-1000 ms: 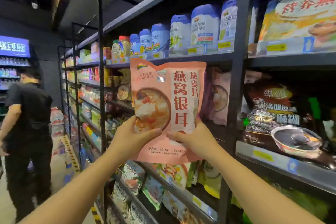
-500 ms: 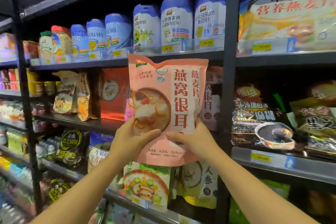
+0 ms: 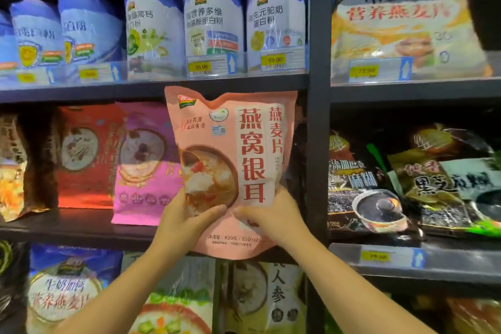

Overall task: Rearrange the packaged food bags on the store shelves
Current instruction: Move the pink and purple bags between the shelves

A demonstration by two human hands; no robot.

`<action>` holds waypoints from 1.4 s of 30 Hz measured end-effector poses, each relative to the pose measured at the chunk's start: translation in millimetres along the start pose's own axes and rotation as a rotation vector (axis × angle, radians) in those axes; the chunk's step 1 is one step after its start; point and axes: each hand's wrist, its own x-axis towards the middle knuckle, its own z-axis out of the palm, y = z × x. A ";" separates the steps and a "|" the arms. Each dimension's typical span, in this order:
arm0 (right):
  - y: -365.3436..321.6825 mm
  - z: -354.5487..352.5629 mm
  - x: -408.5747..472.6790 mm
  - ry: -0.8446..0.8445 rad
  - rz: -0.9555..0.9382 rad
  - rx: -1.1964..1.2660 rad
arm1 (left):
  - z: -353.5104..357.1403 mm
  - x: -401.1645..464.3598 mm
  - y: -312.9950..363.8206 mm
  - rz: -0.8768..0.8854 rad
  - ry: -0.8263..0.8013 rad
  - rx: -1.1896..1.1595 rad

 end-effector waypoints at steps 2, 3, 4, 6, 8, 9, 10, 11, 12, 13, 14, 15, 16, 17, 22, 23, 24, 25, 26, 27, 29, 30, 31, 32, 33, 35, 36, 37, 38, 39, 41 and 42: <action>3.0 2.4 2.0 0.061 0.025 -0.035 | 8.5 5.1 -10.5 -0.003 -0.008 -0.017; 4.3 3.9 2.9 0.097 0.042 -0.052 | 12.5 7.4 -14.8 -0.003 -0.014 -0.018; 5.1 5.4 3.6 0.135 0.063 -0.073 | 16.1 9.9 -18.3 0.001 -0.025 -0.022; 5.7 8.0 4.4 0.214 0.106 -0.104 | 21.7 15.7 -20.9 0.017 -0.062 -0.039; 4.6 11.8 4.1 0.275 0.129 -0.144 | 24.9 22.2 -23.7 0.022 -0.096 -0.052; 2.9 14.0 4.1 0.296 0.136 -0.184 | 26.3 25.5 -26.2 0.011 -0.115 -0.066; 1.6 16.2 4.7 0.317 0.145 -0.224 | 27.5 29.0 -28.8 -0.012 -0.134 -0.078; 0.2 18.2 5.4 0.340 0.158 -0.250 | 28.3 32.1 -30.9 -0.039 -0.147 -0.081; -1.1 19.9 6.4 0.359 0.177 -0.262 | 28.8 34.7 -32.4 -0.057 -0.161 -0.066; -1.6 20.9 7.3 0.375 0.191 -0.266 | 29.5 37.3 -33.4 -0.057 -0.176 -0.044; -0.6 21.2 8.3 0.385 0.200 -0.271 | 31.0 39.8 -34.0 -0.051 -0.194 -0.023; 1.3 21.5 9.1 0.390 0.207 -0.281 | 32.9 42.3 -34.3 -0.050 -0.211 -0.002; 3.5 21.5 9.8 0.397 0.216 -0.289 | 35.1 45.0 -34.2 -0.056 -0.224 0.026; 5.7 21.7 10.7 0.408 0.226 -0.286 | 37.6 48.0 -34.4 -0.065 -0.232 0.062; 15.6 23.5 22.8 0.485 0.274 -0.309 | 53.3 64.7 -37.4 -0.096 -0.270 0.033; 16.6 24.1 26.3 0.495 0.284 -0.340 | 55.9 67.2 -38.0 -0.100 -0.274 0.018; 17.5 24.5 29.9 0.505 0.296 -0.372 | 58.1 69.4 -38.6 -0.106 -0.278 0.007; 18.2 24.9 33.1 0.513 0.308 -0.401 | 60.6 71.8 -39.6 -0.114 -0.282 -0.002; 18.8 25.2 36.1 0.514 0.319 -0.426 | 63.1 74.0 -41.5 -0.122 -0.285 -0.009; 19.6 25.4 38.1 0.508 0.327 -0.444 | 65.2 76.0 -43.3 -0.131 -0.291 -0.012; 21.9 24.3 41.2 0.485 0.336 -0.470 | 66.9 79.8 -45.6 -0.152 -0.309 -0.001; 23.1 23.2 42.1 0.473 0.336 -0.478 | 67.4 81.2 -46.5 -0.159 -0.318 0.007; 24.0 22.2 43.0 0.464 0.335 -0.487 | 67.8 82.1 -47.3 -0.161 -0.325 0.015; 24.3 21.7 43.4 0.459 0.336 -0.496 | 67.8 82.3 -47.6 -0.161 -0.329 0.024; 24.0 21.6 43.8 0.457 0.339 -0.505 | 67.8 81.9 -47.5 -0.158 -0.328 0.032; 23.7 21.4 45.5 0.453 0.348 -0.512 | 67.7 80.3 -45.9 -0.155 -0.318 0.051; 24.2 21.4 46.6 0.452 0.353 -0.510 | 67.4 79.4 -44.6 -0.157 -0.314 0.062; 25.3 21.6 47.5 0.451 0.357 -0.508 | 67.1 78.1 -43.1 -0.162 -0.310 0.073; 26.7 21.5 48.6 0.454 0.361 -0.504 | 66.8 77.0 -41.5 -0.170 -0.305 0.087; 28.5 21.5 49.9 0.458 0.363 -0.499 | 66.6 76.3 -39.8 -0.181 -0.298 0.103; 31.7 22.8 52.2 0.469 0.365 -0.490 | 65.1 75.5 -35.2 -0.214 -0.283 0.126; 32.5 23.6 53.5 0.472 0.366 -0.488 | 63.9 75.5 -32.4 -0.231 -0.279 0.131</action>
